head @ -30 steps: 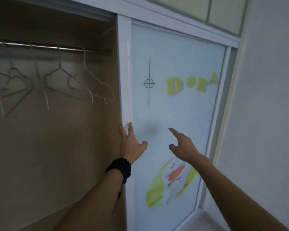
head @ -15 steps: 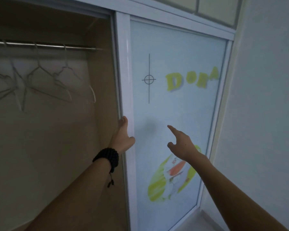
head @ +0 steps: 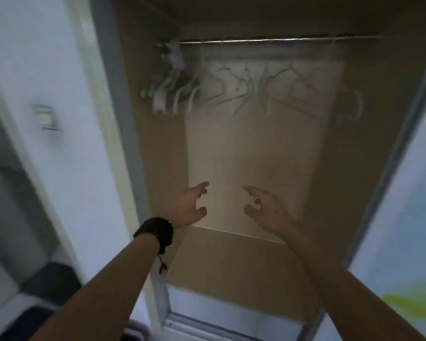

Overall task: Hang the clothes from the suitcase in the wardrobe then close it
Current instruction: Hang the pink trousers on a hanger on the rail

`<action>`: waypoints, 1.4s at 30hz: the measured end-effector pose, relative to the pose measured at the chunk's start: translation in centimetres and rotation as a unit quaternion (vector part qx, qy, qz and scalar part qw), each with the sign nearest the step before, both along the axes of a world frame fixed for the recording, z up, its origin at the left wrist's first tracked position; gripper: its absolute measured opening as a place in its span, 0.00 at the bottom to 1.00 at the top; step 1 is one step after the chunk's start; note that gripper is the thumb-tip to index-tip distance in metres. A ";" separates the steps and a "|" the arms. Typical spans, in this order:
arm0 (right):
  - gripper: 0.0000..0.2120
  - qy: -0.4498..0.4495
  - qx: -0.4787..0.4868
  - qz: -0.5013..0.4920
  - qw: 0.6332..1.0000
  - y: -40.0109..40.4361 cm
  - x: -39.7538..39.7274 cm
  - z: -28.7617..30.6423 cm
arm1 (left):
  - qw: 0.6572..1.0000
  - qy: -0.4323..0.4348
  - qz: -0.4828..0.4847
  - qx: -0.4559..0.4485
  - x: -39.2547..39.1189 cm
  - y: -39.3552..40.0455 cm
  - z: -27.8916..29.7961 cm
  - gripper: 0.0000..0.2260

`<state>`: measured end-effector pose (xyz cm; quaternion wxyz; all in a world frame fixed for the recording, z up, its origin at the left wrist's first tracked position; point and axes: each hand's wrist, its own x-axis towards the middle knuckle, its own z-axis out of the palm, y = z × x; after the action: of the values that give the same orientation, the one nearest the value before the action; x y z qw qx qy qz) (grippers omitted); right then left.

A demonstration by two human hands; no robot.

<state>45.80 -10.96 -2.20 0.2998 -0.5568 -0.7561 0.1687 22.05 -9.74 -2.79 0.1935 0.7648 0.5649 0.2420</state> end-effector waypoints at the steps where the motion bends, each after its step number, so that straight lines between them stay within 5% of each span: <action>1: 0.25 0.007 -0.004 0.027 1.000 0.2 -2.6 -0.1 | 1.000 -0.001 0.019 0.007 -2.4 -1.0 -0.2 0.31; 8: 0.21 0.014 -0.096 0.267 0.959 -4.0 -28.5 -4.4 | 0.968 -0.002 0.245 -0.056 -26.5 -17.5 -5.0 0.25; 14: 0.21 -0.003 -0.152 0.375 0.914 -9.7 -41.3 -9.4 | 0.937 -0.002 0.340 -0.085 -36.3 -27.2 -9.7 0.25; 21: 0.20 -0.075 -0.192 0.426 0.881 -8.7 -50.1 -15.5 | 0.908 -0.060 0.387 -0.147 -41.7 -28.3 -18.1 0.23; 28: 0.18 -0.170 -0.255 0.443 0.843 -2.3 -58.1 -27.8 | 0.864 -0.103 0.436 -0.232 -46.9 -23.4 -29.9 0.21; 34: 0.14 -0.256 -0.305 0.451 0.799 4.7 -64.0 -47.7 | 0.844 -0.109 0.449 -0.272 -53.4 -16.5 -50.2 0.18; 40: 0.13 -0.313 -0.327 0.462 0.763 8.8 -67.4 -76.4 | 0.853 -0.048 0.389 -0.346 -58.1 -11.7 -79.1 0.12; 42: 0.11 -0.332 -0.319 0.471 0.753 9.4 -67.7 -86.7 | 0.854 0.001 0.366 -0.370 -59.1 -10.6 -88.4 0.21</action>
<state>-21.94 -1.54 -88.87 -0.2822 -0.2145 -0.8769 0.3245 -37.05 -20.34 -91.15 0.3596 0.3746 0.8519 0.0678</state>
